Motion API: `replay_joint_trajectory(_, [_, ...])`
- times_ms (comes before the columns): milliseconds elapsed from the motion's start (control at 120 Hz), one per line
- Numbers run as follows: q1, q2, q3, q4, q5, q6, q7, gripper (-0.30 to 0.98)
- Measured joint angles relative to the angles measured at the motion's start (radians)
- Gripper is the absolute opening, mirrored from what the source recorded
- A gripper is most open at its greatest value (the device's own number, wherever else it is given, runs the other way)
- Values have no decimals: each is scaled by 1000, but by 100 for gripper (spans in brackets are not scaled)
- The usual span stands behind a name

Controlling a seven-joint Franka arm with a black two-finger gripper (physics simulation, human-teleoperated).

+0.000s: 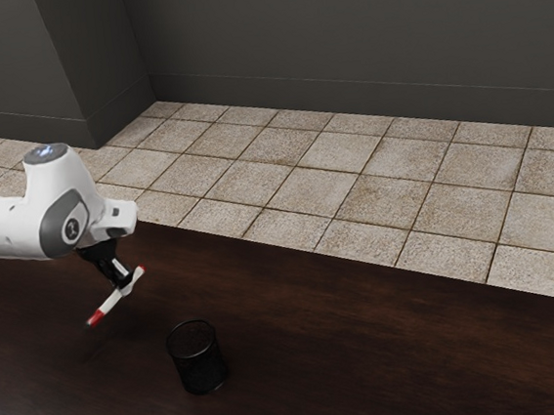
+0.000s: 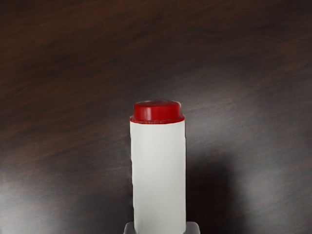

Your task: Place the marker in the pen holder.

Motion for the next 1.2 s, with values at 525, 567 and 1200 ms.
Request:
replay_joint_trajectory(525, [-3,-357,-289,-367,-26,679,21,-9])
replay_joint_trajectory(567, [-4,-353,-301,-383,-27,696,22,-9])
replay_joint_trajectory(1200, [-3,-414,-499,-580,-86,929,13,-9])
